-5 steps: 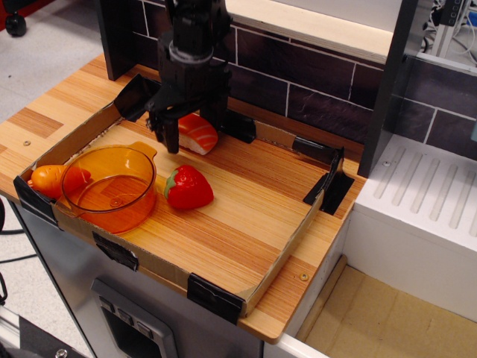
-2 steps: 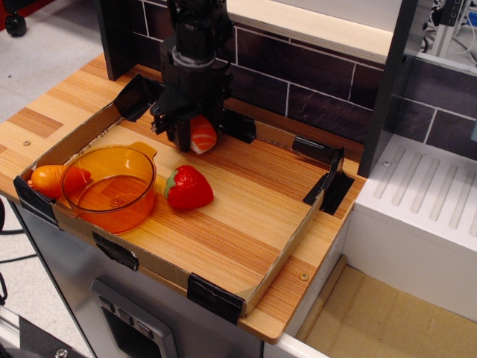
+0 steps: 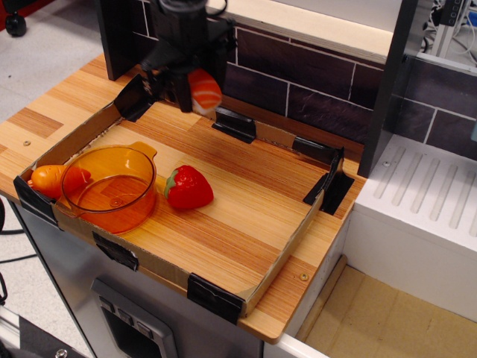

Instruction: Put sushi in pot

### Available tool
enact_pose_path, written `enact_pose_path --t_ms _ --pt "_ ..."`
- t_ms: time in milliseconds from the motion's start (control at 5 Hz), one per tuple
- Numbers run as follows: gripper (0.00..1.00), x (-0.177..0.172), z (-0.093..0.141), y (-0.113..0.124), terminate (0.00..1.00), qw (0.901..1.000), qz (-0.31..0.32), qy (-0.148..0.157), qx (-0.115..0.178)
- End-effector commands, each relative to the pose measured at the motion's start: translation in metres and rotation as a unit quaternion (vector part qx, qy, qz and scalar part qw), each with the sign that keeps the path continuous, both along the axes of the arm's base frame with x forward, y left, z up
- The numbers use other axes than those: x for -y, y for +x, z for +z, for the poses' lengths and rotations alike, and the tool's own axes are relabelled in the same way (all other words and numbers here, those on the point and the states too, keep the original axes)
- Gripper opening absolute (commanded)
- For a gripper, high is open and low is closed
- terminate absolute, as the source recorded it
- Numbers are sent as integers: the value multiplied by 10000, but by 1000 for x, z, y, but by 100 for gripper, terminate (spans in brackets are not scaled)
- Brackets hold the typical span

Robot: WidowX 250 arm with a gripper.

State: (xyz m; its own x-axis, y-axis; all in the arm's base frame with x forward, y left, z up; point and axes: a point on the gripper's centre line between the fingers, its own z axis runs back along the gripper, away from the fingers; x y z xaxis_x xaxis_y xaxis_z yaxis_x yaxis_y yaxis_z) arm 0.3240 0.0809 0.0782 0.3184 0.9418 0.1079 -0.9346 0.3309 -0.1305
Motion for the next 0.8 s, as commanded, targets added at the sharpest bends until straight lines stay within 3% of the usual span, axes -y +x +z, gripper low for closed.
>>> enact_pose_path --t_ms 0,200,600 --pt "0 -24 17 -65 0 9981 -583 159 84" --pt "0 -37 1 -93 0 9951 -943 305 -8" --pt "0 -45 -28 -108 0 9920 -1072 567 -340"
